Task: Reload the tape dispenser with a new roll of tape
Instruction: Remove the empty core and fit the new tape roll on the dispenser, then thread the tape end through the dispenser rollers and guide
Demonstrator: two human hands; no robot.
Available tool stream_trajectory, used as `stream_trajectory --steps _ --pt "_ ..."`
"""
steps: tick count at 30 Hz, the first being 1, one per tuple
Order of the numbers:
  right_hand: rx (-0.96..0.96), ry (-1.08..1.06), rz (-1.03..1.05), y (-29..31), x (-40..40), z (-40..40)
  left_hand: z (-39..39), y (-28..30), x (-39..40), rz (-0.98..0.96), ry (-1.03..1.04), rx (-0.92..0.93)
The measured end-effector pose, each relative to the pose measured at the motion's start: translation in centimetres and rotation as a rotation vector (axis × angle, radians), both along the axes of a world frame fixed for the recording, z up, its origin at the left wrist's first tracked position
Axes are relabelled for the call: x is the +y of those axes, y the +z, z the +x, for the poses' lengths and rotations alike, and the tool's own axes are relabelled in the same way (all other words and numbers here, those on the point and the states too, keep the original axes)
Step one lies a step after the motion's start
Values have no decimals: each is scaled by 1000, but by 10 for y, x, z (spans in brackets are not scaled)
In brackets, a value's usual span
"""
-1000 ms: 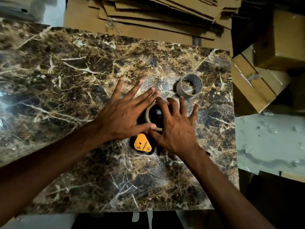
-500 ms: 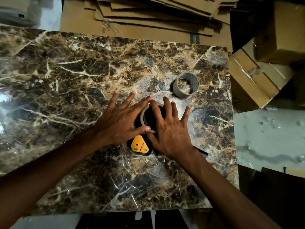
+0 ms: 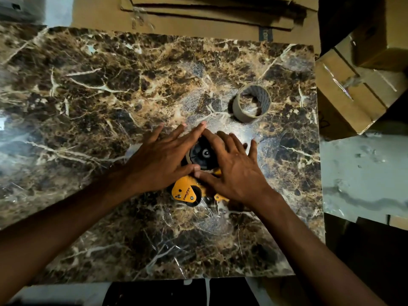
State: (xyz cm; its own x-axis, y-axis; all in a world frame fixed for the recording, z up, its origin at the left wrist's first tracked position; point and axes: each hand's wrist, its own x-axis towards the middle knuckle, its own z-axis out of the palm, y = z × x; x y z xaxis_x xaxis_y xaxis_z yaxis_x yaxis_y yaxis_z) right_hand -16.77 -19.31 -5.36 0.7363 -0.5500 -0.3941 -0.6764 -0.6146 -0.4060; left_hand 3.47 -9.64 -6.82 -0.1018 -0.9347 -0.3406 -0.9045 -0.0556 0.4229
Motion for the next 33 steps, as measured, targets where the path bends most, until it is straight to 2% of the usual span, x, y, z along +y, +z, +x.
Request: stream_trajectory --steps 10,16,23,28,33 --pt "-23 85 82 14 -28 -17 6 9 -7 87 -45 -43" --pt "-160 151 203 2 -49 -31 6 12 -13 89 -93 -77" --pt "-130 207 85 -9 -76 -38 18 26 -34 237 -181 -65" --pt "-184 293 59 -10 -76 -34 17 31 -37 249 -196 -74" --pt "-133 330 64 5 -72 -36 11 36 -37 259 -166 -117"
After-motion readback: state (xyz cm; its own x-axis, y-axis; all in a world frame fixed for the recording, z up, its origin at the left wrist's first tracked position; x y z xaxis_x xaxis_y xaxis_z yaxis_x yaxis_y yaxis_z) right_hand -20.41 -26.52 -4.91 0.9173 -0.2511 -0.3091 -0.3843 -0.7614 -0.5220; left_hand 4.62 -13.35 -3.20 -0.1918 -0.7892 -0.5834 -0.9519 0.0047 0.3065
